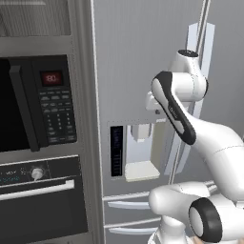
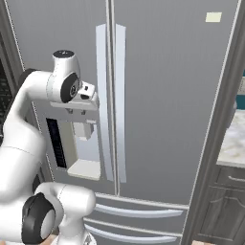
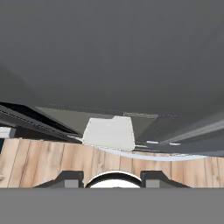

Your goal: Take the cakes from the fridge and place them on the empty tray on the dining counter.

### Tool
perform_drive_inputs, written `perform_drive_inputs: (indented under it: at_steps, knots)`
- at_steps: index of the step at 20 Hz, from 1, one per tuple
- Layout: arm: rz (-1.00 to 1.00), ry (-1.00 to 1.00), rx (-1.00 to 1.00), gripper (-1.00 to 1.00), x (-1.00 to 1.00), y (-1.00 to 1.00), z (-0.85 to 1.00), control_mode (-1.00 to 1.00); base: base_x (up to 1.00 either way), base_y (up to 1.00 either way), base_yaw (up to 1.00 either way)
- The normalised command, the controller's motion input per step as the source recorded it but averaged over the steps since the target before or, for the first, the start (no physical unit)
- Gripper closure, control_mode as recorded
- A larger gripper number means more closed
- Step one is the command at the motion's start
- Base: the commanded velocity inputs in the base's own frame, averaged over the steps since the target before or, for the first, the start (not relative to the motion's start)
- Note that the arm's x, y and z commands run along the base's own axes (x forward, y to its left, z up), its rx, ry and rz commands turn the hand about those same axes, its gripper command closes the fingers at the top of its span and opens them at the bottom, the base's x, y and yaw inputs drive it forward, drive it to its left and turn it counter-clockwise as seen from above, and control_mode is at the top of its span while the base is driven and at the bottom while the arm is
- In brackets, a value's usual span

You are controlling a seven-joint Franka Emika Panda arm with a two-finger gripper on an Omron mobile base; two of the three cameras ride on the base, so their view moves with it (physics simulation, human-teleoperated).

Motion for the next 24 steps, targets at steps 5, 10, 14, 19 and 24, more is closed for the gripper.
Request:
perform_drive_inputs:
  at_steps: [5,10,14,19,24]
  knots:
    - [0.00,-0.07,0.00,-1.00,-0.29,0.00,0.00,-1.00,0.00,0.00,0.00]
    - [0.00,-0.14,0.00,-1.00,-0.57,-0.02,0.00,-1.00,0.00,0.00,0.00]
    - [-0.01,-0.14,0.00,-1.00,-0.66,-0.04,0.00,-1.00,0.00,0.00,0.00]
    - [-0.01,-0.14,0.00,-1.00,-0.70,-0.05,0.00,-1.00,0.00,0.00,0.00]
    - [-0.02,-0.28,0.00,-1.00,-0.65,-0.02,0.00,-1.00,0.00,0.00,0.00]
